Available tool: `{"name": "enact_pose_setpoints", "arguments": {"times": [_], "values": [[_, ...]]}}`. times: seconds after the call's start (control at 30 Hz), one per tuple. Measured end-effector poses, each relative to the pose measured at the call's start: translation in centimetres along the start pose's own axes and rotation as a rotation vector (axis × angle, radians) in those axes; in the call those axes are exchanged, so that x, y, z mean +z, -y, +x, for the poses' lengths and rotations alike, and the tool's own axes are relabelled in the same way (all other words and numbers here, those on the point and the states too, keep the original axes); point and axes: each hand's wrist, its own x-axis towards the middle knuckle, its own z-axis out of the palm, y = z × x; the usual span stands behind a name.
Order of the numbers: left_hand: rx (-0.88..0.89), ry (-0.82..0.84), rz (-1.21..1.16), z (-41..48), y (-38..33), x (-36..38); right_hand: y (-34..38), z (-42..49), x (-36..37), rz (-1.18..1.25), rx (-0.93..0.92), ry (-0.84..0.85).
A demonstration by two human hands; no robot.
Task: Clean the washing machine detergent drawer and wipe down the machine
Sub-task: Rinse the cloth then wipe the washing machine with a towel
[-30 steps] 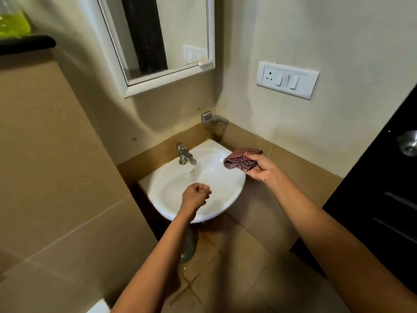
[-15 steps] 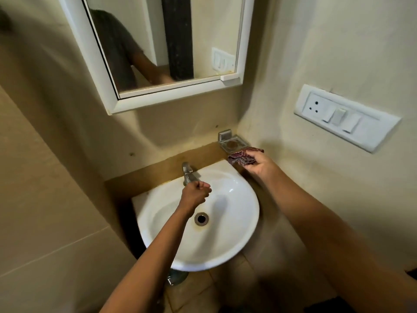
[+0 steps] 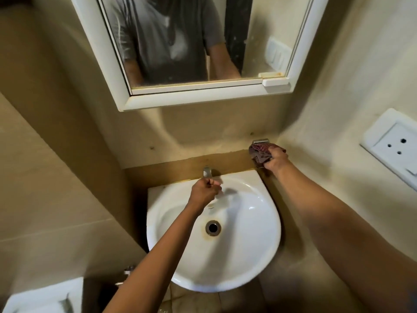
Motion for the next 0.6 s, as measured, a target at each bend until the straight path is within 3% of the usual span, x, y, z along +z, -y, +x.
{"name": "enact_pose_setpoints", "arguments": {"times": [0.13,0.23,0.37,0.47,0.6], "values": [[-0.021,-0.056,-0.018,-0.1,0.6,-1.0,-1.2,0.4,0.7,-0.357,-0.169,-0.216],[-0.036,-0.078,-0.023,-0.2,0.9,-1.2,-1.7,1.0,0.2,-0.671,-0.244,-0.25],[-0.042,-0.099,-0.027,-0.5,1.1,-1.8,-2.0,1.1,-0.7,-0.927,-0.281,-0.54],[-0.043,-0.118,-0.04,-1.2,1.6,-2.6,-2.5,0.7,-1.1,-0.963,-0.349,-0.596],[-0.053,-0.163,-0.059,-3.3,3.1,-5.0,-5.1,-2.2,0.5,-0.904,-0.604,-0.564]]}}
